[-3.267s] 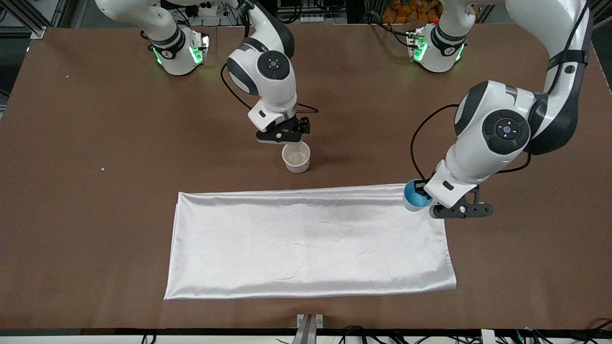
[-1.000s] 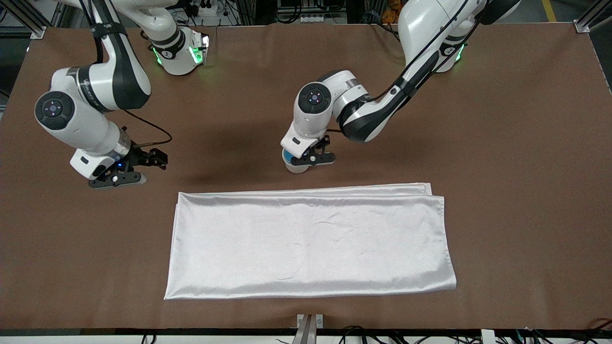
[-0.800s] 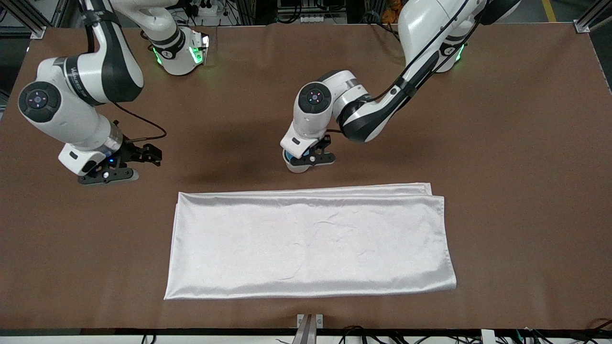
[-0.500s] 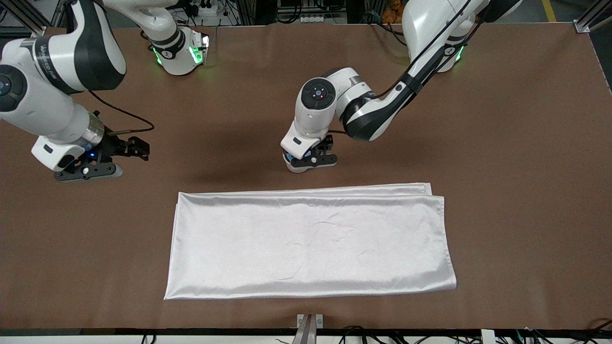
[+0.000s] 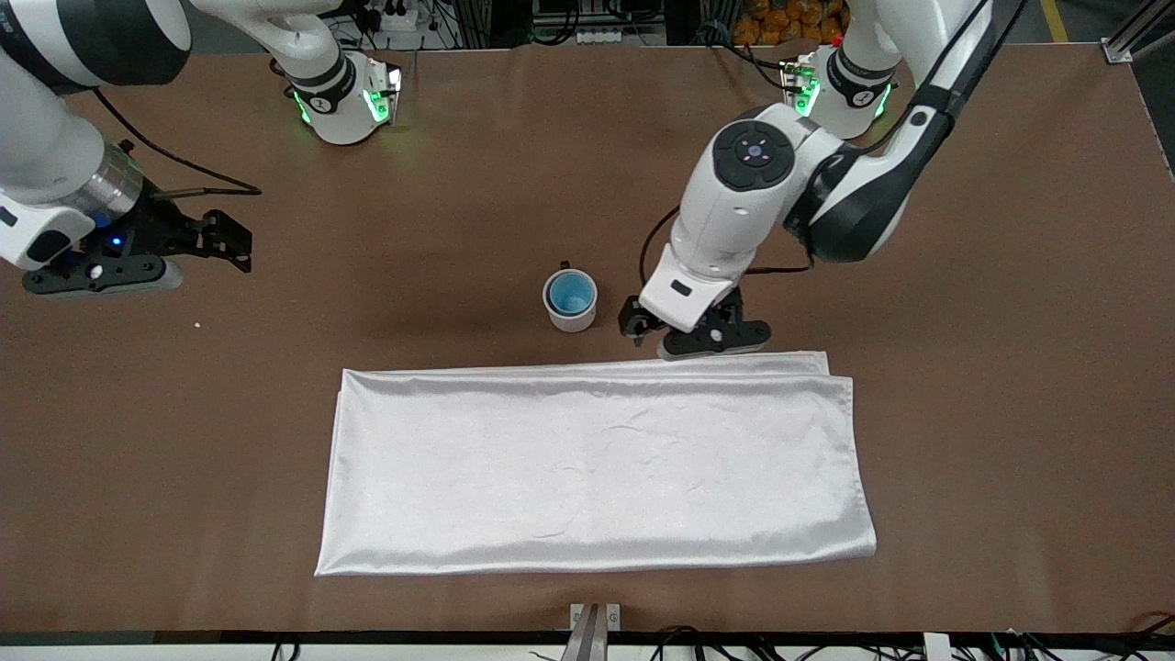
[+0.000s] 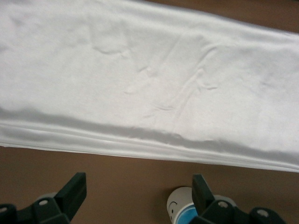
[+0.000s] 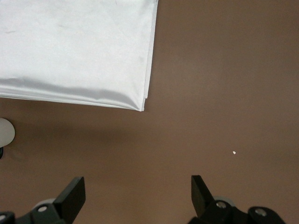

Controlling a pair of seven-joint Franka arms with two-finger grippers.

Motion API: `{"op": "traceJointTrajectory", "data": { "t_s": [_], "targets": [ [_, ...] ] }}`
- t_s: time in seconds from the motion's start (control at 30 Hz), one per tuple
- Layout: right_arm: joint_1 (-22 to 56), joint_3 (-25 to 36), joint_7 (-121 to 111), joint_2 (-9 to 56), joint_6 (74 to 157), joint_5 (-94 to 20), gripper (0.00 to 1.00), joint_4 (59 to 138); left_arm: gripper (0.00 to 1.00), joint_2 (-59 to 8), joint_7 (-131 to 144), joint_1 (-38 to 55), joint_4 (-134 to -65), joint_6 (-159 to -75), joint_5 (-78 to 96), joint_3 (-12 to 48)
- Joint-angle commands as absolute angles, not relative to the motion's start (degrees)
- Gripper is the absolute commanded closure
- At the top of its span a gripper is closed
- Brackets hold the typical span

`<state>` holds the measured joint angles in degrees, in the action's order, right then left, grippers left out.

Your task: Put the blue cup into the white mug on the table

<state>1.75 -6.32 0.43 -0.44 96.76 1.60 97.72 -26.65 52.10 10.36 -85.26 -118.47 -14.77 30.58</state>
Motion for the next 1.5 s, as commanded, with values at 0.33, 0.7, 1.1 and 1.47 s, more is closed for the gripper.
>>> {"op": "traceJointTrajectory", "data": {
  "t_s": [0.33,0.7,1.1,1.47],
  "targets": [
    [0.36,-6.06,-1.75,-1.32,95.80,0.26,0.00,97.21,0.00,-19.78,38.59,-2.45,-86.75,-110.92,-15.47,31.03],
    [-0.88,-6.15,-2.90,-1.41,95.62,0.18,0.00,95.98,0.00,-16.61,31.03,-9.22,-86.75,-106.88,-15.38,31.03],
    [-0.97,-5.98,-2.99,-1.58,93.96,0.26,0.00,92.99,0.00,-13.36,28.92,-14.06,-86.66,-103.36,-15.12,31.20],
    [-1.67,-4.92,-3.69,-1.32,90.53,0.26,0.00,89.82,0.00,-10.90,22.15,-17.49,-86.57,-101.52,-10.90,31.11]
  ]
}}
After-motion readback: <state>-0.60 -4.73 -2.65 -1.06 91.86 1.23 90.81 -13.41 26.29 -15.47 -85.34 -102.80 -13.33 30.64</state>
